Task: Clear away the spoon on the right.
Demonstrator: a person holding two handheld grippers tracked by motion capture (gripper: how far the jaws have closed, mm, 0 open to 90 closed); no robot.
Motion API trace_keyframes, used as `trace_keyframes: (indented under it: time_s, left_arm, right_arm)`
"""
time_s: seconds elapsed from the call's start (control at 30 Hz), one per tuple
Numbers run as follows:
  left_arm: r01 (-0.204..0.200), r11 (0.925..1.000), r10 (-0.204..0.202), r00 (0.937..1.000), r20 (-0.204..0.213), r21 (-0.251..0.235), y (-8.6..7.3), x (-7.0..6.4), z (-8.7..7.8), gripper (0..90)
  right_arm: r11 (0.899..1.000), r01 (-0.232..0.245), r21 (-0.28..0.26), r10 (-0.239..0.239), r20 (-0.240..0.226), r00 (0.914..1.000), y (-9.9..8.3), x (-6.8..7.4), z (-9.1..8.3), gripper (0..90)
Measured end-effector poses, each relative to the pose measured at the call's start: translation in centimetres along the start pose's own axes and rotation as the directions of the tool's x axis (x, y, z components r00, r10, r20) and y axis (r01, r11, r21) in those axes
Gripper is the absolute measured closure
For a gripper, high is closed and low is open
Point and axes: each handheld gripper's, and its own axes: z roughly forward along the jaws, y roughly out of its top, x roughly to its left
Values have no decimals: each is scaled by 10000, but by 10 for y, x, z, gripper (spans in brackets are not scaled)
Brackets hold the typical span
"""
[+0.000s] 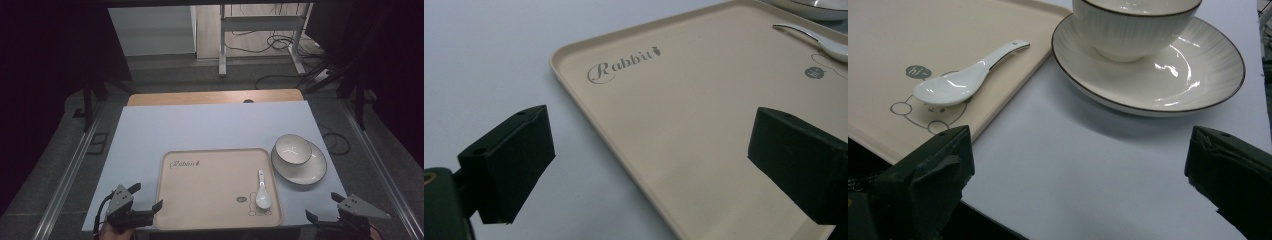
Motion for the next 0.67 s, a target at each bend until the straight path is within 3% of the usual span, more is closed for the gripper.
trace_keyframes:
  time_s: [0.67]
  left_arm:
    - [-69, 10000, 69, 10000, -14, 67, 1, -1, 1, 44]
  right_arm:
    - [9968, -326, 723, 322, 66, 9995, -6, -5, 7, 3]
